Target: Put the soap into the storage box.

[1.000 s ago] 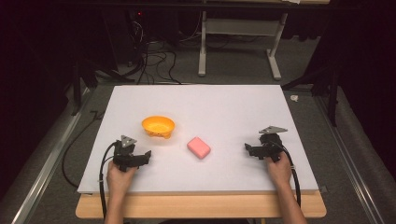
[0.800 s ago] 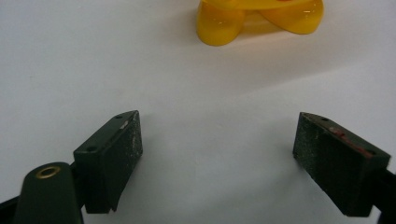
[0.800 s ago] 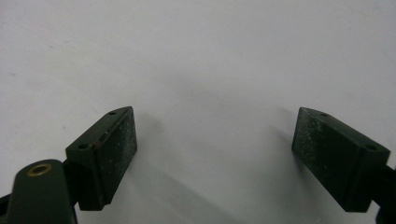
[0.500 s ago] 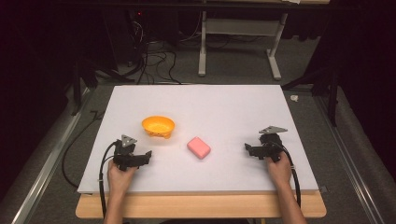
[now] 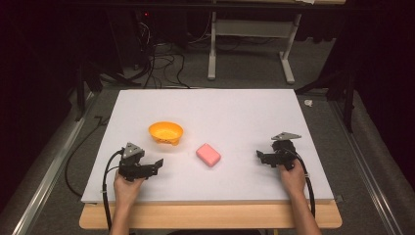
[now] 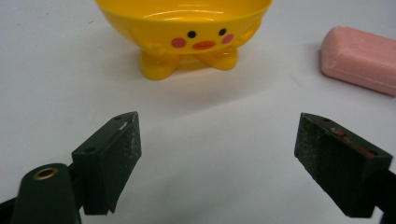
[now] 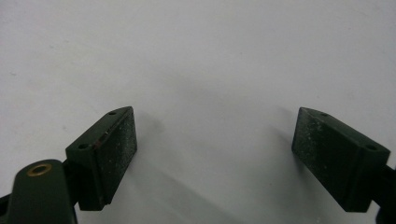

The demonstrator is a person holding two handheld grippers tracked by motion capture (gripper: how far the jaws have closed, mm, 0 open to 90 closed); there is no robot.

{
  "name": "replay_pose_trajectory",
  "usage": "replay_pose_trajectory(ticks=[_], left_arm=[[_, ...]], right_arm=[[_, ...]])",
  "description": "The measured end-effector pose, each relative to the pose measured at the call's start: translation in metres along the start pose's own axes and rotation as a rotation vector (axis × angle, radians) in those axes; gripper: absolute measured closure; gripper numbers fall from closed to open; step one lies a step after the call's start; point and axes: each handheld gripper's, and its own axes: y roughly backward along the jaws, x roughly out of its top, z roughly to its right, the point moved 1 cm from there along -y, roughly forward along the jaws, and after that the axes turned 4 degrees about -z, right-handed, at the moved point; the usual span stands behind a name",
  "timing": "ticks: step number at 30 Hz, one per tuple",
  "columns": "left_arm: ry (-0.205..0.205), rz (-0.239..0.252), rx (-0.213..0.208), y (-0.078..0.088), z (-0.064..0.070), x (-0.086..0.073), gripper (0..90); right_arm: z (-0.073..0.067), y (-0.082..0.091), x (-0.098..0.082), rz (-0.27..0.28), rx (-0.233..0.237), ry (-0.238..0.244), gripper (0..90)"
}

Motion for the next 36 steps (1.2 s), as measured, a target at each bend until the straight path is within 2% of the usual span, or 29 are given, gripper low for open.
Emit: replay_pose_trajectory(ticks=[3,5,10,14,18,21,26,32,36], left_arm=[[-0.003,0.015,-0.031,0.004,0.008,0.002,15.2],[-0.004,0.016,-0.036,0.004,0.009,0.002,15.2],[-0.03,0.021,-0.068,0.004,0.024,0.007,14.8],[-0.041,0.024,-0.078,0.003,0.032,0.01,14.7],[-0.063,0.019,-0.096,-0.002,0.042,0.016,14.8],[-0.065,0.022,-0.111,-0.004,0.046,0.017,14.9],[-0.105,0.007,-0.128,-0.015,0.062,0.026,14.8],[-0.113,0.01,-0.156,-0.023,0.071,0.032,14.8],[-0.128,0.005,-0.149,-0.026,0.076,0.035,14.6]], right_arm=[[0.0,0.0,0.0,0.001,-0.001,0.002,14.7],[0.0,0.0,0.0,0.001,-0.001,0.001,14.7],[0.0,0.0,0.0,0.0,0.0,0.0,14.7],[0.0,0.0,0.0,0.001,-0.001,0.002,14.7],[0.0,0.0,0.0,0.0,0.0,0.002,14.7],[0.0,0.0,0.0,0.001,0.0,0.003,14.8],[0.0,0.0,0.0,0.0,0.0,0.003,14.8],[0.0,0.0,0.0,0.001,0.0,0.004,14.7],[0.0,0.0,0.0,0.001,0.0,0.003,14.8]])
